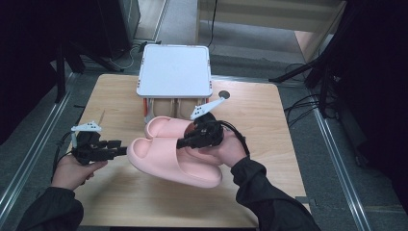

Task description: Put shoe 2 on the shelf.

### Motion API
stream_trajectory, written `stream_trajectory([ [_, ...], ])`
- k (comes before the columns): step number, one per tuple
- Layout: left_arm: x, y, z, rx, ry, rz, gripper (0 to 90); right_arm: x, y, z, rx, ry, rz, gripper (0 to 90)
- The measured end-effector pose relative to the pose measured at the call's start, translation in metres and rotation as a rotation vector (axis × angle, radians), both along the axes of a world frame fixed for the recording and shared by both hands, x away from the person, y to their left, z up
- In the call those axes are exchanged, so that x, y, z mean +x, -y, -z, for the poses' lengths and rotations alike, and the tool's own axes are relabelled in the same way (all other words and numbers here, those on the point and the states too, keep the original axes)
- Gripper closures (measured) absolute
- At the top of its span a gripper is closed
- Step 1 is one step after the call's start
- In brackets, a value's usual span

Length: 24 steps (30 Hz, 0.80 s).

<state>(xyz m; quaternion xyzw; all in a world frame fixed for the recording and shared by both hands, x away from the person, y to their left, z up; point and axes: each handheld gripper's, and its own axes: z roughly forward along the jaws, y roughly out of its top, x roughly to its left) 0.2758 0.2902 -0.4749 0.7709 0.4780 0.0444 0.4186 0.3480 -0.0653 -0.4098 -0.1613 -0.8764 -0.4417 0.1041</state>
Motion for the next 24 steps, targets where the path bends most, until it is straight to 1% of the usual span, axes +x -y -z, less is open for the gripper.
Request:
stream_trajectory([
  [3, -0.005, -0.003, 0.001, -0.002, -0.003, -0.014, 47.3, 0.005, -0.006, -0.014, -0.001, 0.009, -0.006, 77.5],
  [6, -0.009, -0.005, 0.001, 0.002, -0.004, -0.020, 47.4, 0.010, -0.014, -0.026, 0.004, 0.007, -0.012, 77.4],
  [12, -0.017, -0.009, 0.001, 0.000, -0.003, -0.041, 47.4, 0.020, -0.031, -0.052, -0.014, 0.014, 0.014, 77.3],
  [17, -0.019, -0.011, 0.002, 0.002, -0.002, -0.047, 47.4, 0.032, -0.041, -0.075, -0.013, 0.034, 0.072, 77.4],
  [19, -0.019, -0.011, 0.002, 0.000, -0.005, -0.045, 47.4, 0.040, -0.042, -0.083, -0.019, 0.044, 0.108, 77.4],
  [21, -0.018, -0.010, 0.002, -0.001, -0.003, -0.041, 47.4, 0.049, -0.044, -0.090, -0.030, 0.040, 0.148, 77.5],
  [24, -0.017, -0.010, 0.002, 0.002, -0.006, -0.037, 47.4, 0.062, -0.047, -0.100, -0.041, 0.074, 0.220, 77.4],
])
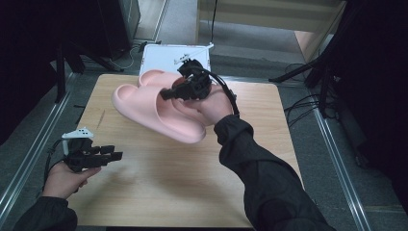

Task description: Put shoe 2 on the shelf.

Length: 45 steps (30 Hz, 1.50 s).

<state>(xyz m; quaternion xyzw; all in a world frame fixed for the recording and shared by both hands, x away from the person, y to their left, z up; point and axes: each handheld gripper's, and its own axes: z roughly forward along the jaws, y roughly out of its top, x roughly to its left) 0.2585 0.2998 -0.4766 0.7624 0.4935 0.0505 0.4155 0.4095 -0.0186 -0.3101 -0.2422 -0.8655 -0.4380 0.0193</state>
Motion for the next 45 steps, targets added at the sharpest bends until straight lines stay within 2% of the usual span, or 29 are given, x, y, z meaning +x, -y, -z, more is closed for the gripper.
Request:
stream_trajectory([
  [4, 0.001, 0.001, 0.000, -0.002, 0.002, 0.003, 47.4, 0.019, -0.006, -0.010, -0.014, 0.023, 0.125, 77.4],
  [8, 0.002, 0.003, 0.000, -0.009, 0.001, 0.016, 47.5, 0.036, -0.012, -0.013, -0.023, 0.036, 0.253, 77.3],
  [11, 0.002, 0.005, 0.000, -0.014, 0.001, 0.025, 47.6, 0.050, -0.016, -0.013, -0.005, 0.033, 0.335, 77.4],
  [13, 0.003, 0.007, 0.000, -0.018, 0.004, 0.033, 47.7, 0.058, -0.019, -0.012, 0.011, 0.047, 0.396, 77.4],
  [17, 0.005, 0.009, 0.000, -0.023, 0.002, 0.047, 47.7, 0.073, -0.029, -0.007, -0.006, 0.098, 0.527, 77.4],
  [19, 0.006, 0.010, 0.000, -0.024, 0.001, 0.050, 47.9, 0.078, -0.033, -0.002, -0.009, 0.104, 0.582, 77.4],
  [25, 0.007, 0.014, 0.000, -0.030, 0.003, 0.068, 48.0, 0.091, -0.046, 0.009, -0.017, 0.083, 0.689, 77.2],
  [30, 0.008, 0.015, 0.000, -0.034, 0.005, 0.077, 48.0, 0.105, -0.052, 0.012, 0.002, 0.013, 0.783, 77.3],
  [38, 0.009, 0.013, -0.001, -0.041, 0.006, 0.080, 48.1, 0.122, -0.056, 0.014, 0.001, 0.032, 0.880, 76.9],
  [45, 0.009, 0.012, -0.001, -0.049, 0.009, 0.076, 48.2, 0.132, -0.055, 0.016, -0.024, 0.041, 0.919, 76.6],
])
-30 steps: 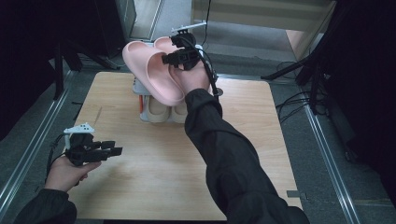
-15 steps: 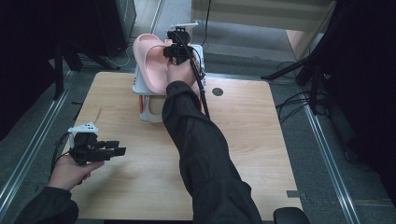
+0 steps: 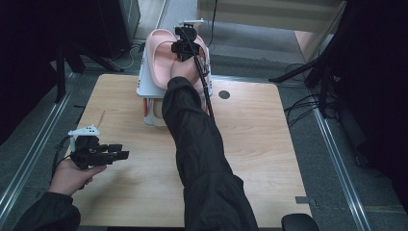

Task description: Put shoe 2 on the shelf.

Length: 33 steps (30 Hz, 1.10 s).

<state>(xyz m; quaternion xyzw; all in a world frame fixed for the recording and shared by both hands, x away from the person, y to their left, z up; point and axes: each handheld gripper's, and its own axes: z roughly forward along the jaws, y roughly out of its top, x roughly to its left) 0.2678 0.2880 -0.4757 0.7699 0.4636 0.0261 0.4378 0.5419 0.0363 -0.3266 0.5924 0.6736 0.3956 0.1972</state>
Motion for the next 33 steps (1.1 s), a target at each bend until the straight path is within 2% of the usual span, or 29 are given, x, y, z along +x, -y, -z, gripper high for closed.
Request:
stream_trajectory([
  [7, -0.001, 0.001, -0.001, -0.001, 0.005, 0.010, 48.1, 0.004, -0.003, 0.005, -0.031, -0.001, 0.001, 76.5],
  [15, -0.001, 0.000, 0.000, -0.002, 0.004, 0.007, 48.1, 0.006, -0.004, 0.006, -0.013, -0.009, 0.013, 76.3],
  [24, -0.001, -0.001, 0.000, -0.005, 0.002, 0.005, 48.1, 0.008, -0.008, 0.009, -0.025, -0.009, 0.016, 75.1],
  [30, -0.001, -0.002, 0.000, -0.005, 0.002, 0.004, 48.1, 0.007, -0.011, 0.010, -0.024, -0.006, 0.007, 68.4],
  [33, -0.001, -0.002, 0.000, -0.007, 0.002, 0.004, 48.0, 0.008, -0.011, 0.010, -0.031, -0.005, -0.016, 65.4],
])
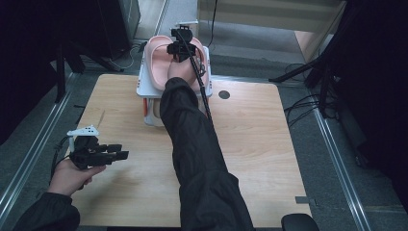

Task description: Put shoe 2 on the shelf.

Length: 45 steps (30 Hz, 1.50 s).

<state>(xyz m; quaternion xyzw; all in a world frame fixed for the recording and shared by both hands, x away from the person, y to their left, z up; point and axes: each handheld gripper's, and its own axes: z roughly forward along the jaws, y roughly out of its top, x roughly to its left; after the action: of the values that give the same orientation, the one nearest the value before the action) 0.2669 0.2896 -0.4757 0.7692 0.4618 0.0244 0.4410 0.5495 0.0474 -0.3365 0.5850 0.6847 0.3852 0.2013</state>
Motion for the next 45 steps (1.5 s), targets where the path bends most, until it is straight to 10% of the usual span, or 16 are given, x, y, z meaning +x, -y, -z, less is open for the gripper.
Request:
stream_trajectory([
  [45, 0.004, 0.003, 0.002, 0.033, -0.018, -0.006, 47.4, -0.055, 0.029, -0.016, 0.036, -0.003, -0.273, 51.4],
])
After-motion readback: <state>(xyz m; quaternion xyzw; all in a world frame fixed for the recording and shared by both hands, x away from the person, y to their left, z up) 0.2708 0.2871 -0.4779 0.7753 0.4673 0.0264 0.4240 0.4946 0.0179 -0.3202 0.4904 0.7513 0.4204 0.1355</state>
